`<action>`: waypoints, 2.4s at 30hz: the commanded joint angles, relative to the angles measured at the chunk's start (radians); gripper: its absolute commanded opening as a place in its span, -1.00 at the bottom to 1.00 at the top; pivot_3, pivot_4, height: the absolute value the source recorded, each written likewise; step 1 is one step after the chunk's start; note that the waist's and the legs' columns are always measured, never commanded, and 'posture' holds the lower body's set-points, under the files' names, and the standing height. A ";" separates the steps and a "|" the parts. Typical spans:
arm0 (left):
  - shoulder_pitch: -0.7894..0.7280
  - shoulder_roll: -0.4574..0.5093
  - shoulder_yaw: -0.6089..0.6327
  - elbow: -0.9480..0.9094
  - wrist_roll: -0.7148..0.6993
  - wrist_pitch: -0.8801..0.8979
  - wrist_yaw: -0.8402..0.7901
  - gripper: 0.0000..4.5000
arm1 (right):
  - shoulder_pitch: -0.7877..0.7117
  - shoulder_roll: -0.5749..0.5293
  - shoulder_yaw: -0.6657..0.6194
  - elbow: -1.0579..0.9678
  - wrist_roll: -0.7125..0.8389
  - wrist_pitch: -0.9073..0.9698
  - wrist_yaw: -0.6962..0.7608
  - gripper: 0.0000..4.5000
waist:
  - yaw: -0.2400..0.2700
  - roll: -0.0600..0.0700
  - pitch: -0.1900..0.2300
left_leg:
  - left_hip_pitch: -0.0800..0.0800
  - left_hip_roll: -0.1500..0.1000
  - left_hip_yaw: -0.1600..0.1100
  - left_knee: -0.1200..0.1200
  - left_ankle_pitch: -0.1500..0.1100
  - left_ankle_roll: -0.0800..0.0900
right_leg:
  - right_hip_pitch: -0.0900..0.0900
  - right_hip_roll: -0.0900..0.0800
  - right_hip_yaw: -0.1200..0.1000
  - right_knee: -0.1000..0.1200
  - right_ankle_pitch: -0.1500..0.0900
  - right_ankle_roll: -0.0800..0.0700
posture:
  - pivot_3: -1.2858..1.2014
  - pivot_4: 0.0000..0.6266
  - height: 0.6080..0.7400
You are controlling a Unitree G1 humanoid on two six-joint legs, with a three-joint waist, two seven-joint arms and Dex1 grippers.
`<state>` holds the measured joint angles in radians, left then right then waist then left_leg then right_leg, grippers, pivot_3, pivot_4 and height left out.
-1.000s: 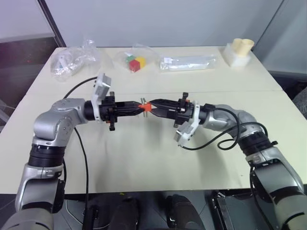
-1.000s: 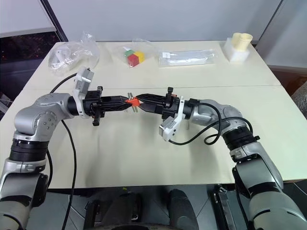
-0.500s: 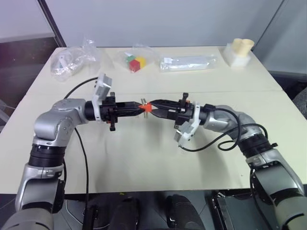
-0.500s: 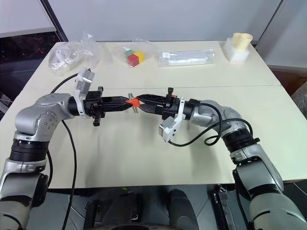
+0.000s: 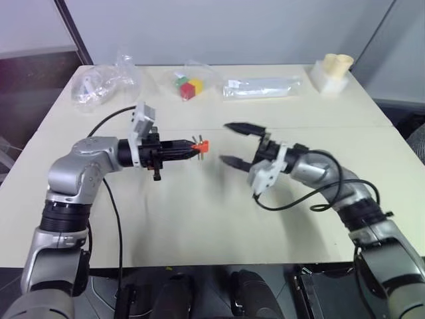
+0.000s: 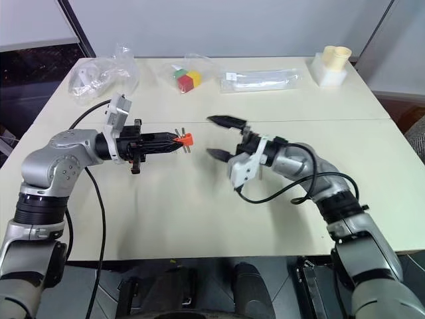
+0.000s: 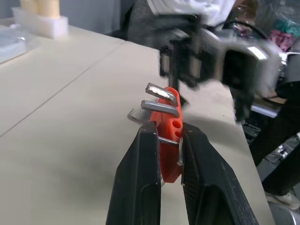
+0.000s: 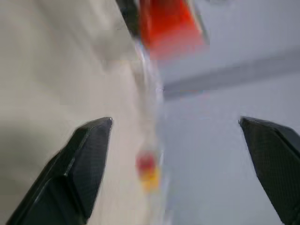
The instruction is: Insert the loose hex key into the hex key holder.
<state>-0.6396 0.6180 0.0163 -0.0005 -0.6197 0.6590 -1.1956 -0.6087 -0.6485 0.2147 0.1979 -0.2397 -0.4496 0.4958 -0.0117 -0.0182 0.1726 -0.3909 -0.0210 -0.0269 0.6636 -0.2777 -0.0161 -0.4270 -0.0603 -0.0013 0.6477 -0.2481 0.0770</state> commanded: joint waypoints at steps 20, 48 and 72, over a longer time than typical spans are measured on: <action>-0.003 0.001 -0.035 0.003 0.019 0.029 0.013 -0.96 | -0.192 0.134 -0.151 -0.450 0.407 2.035 -0.056 0.98 | -0.002 0.000 0.000 | -0.001 0.000 0.000 -0.001 -0.001 0.001 | -0.001 -0.002 -0.001 0.000 0.000 0.000 | 0.03 -0.52 1.00; 0.036 -0.001 -0.030 -0.043 0.037 0.006 0.051 -0.96 | -0.236 0.238 -0.236 -0.115 0.677 2.064 -0.421 0.75 | -0.004 0.000 0.000 | -0.001 0.000 0.000 -0.001 -0.001 0.001 | -0.001 -0.001 -0.001 0.000 0.000 0.000 | 0.03 -0.52 1.00; 0.020 -0.009 -0.037 -0.017 0.040 0.000 0.051 -0.96 | -0.130 0.303 -0.288 -0.344 0.687 1.529 -0.398 -0.99 | -0.002 0.000 0.000 | -0.001 0.000 0.000 -0.002 -0.001 0.002 | -0.002 0.000 -0.001 -0.001 0.000 0.000 | 0.03 -0.52 1.00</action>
<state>-0.5973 0.6082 -0.0253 -0.0097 -0.5752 0.6628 -1.1424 -0.7330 -0.3586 -0.0334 -0.1032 0.4545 1.1824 0.0803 -0.0141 -0.0177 0.1726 -0.3919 -0.0213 -0.0268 0.6621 -0.2786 -0.0145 -0.4285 -0.0602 -0.0025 0.6467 -0.2481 0.0776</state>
